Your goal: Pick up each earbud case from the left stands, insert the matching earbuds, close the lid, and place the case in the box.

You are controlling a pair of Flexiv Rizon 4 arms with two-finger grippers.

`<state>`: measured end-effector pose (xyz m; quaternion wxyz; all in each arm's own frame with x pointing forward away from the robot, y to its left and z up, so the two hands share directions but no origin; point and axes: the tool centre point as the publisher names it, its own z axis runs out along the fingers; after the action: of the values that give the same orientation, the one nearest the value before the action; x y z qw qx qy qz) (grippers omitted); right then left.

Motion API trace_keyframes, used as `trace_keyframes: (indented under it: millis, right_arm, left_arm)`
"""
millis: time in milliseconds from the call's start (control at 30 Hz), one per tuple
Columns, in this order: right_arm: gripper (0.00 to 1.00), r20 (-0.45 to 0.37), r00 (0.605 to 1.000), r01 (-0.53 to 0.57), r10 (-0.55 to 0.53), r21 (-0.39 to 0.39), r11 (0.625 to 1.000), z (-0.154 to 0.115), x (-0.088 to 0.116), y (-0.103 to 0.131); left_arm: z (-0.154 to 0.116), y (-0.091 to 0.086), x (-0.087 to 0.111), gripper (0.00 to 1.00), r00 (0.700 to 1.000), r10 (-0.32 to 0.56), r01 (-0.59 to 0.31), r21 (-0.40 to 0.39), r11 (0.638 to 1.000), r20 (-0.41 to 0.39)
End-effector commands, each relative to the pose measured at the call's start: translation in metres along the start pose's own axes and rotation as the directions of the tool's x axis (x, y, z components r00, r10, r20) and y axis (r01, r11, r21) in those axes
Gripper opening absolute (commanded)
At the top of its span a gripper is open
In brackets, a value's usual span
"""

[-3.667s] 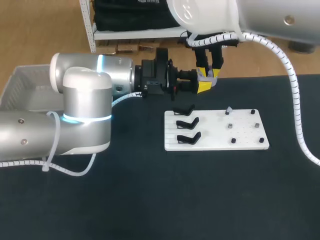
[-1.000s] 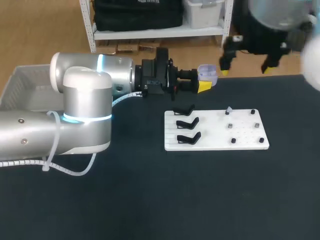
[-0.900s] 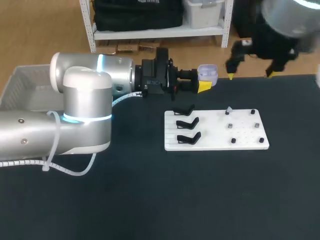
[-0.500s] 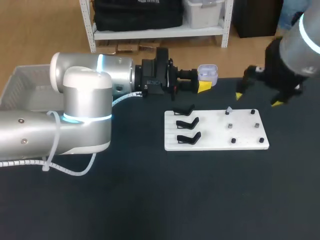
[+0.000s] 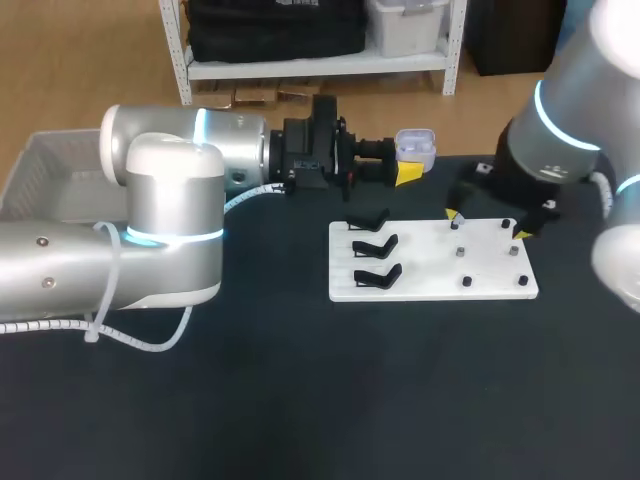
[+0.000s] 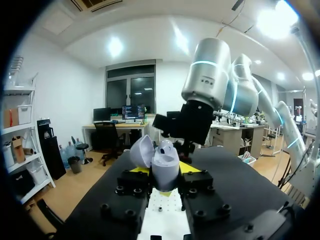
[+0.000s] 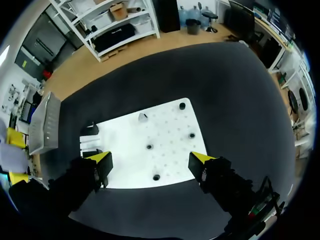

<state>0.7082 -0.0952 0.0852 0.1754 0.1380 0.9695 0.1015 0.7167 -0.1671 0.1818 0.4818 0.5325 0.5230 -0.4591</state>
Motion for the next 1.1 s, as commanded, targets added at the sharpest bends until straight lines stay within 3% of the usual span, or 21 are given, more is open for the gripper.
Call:
trace_keyframes:
  millis: [33,267,367,400,433,500,600,1100]
  right_arm:
    - [1.00,-0.018,1.000,-0.019,0.019,0.011,1.000,0.029,-0.013,0.012]
    - [1.00,-0.023,0.999,-0.049,0.049,-0.004,0.999,0.043,-0.022,0.021]
    - [0.82,-0.023,0.998,-0.059,0.059,-0.025,0.998,0.050,-0.024,0.022]
    - [0.73,-0.023,0.998,-0.058,0.058,-0.030,0.998,0.052,-0.024,0.021]
    - [0.57,-0.023,0.998,-0.061,0.061,-0.036,0.997,0.054,-0.024,0.021]
    - [0.50,-0.026,0.998,-0.066,0.065,-0.053,0.996,0.058,-0.023,0.020]
    - [0.53,-0.029,0.997,-0.072,0.070,-0.058,0.996,0.060,-0.023,0.020]
    - [0.49,-0.036,0.993,-0.111,0.108,-0.079,0.991,0.073,-0.024,0.020]
  left_arm:
    - [0.000,-0.001,0.002,0.00,1.000,0.005,-0.005,-0.006,1.000,0.008]
    - [0.000,-0.001,0.002,0.00,1.000,0.005,-0.005,-0.006,1.000,0.008]
    - [0.000,-0.001,0.002,0.00,1.000,0.005,-0.005,-0.006,1.000,0.008]
    - [0.000,-0.001,0.002,0.00,1.000,0.005,-0.005,-0.006,1.000,0.008]
    - [0.000,-0.001,0.002,0.00,1.000,0.005,-0.005,-0.006,1.000,0.008]
    - [0.000,-0.001,0.002,0.00,1.000,0.005,-0.005,-0.006,1.000,0.008]
    - [0.000,-0.001,0.002,0.00,1.000,0.005,-0.005,-0.006,1.000,0.008]
    - [0.000,-0.001,0.002,0.00,1.000,0.005,-0.005,-0.006,1.000,0.008]
